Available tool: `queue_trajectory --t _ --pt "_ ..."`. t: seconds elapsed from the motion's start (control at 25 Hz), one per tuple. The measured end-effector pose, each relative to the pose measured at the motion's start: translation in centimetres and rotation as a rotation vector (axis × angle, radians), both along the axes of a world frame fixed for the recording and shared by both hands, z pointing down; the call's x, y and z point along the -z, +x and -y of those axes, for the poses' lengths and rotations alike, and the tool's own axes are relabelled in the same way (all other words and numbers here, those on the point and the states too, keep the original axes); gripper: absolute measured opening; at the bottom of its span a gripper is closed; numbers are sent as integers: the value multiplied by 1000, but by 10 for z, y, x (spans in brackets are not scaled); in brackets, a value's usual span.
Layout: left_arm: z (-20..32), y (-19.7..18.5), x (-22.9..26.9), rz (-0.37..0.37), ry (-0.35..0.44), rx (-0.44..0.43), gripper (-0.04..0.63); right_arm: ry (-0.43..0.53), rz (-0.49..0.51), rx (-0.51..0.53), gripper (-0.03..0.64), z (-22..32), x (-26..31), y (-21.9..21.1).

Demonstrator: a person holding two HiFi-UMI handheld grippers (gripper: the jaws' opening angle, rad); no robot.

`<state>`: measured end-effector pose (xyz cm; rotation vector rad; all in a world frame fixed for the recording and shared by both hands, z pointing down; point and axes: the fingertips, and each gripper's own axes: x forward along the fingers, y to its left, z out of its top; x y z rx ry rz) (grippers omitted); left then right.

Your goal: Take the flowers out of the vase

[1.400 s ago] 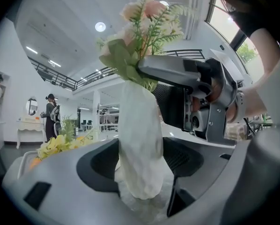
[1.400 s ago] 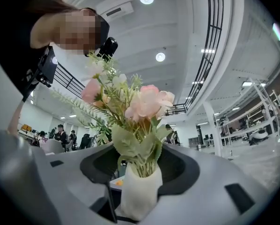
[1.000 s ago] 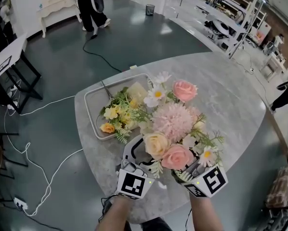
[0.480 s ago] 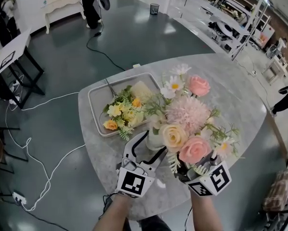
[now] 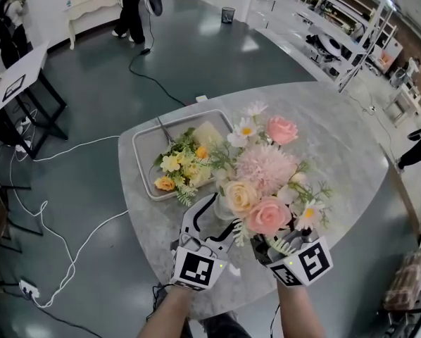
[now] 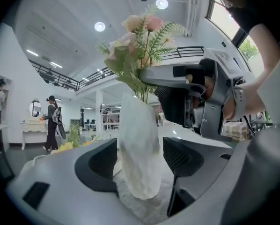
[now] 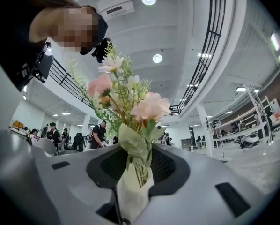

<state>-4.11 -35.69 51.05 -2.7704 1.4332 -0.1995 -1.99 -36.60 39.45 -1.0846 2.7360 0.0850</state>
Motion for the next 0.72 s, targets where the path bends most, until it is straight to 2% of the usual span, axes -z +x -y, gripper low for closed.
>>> queue_trajectory --t 0.24,0.52,0.6,0.72 --pt "-5 -11 10 -65 -19 67 304 -10 -58 -67 137 2 -3 -6" --pt "-14 -15 23 -100 -18 88 302 -13 -39 -87 137 -1 -1 -7" --pt "-16 -15 30 -102 -10 87 266 -5 -27 -81 137 -2 5 -8" --pt "-19 -15 43 -102 2 77 152 3 -12 -82 137 -5 16 -7"
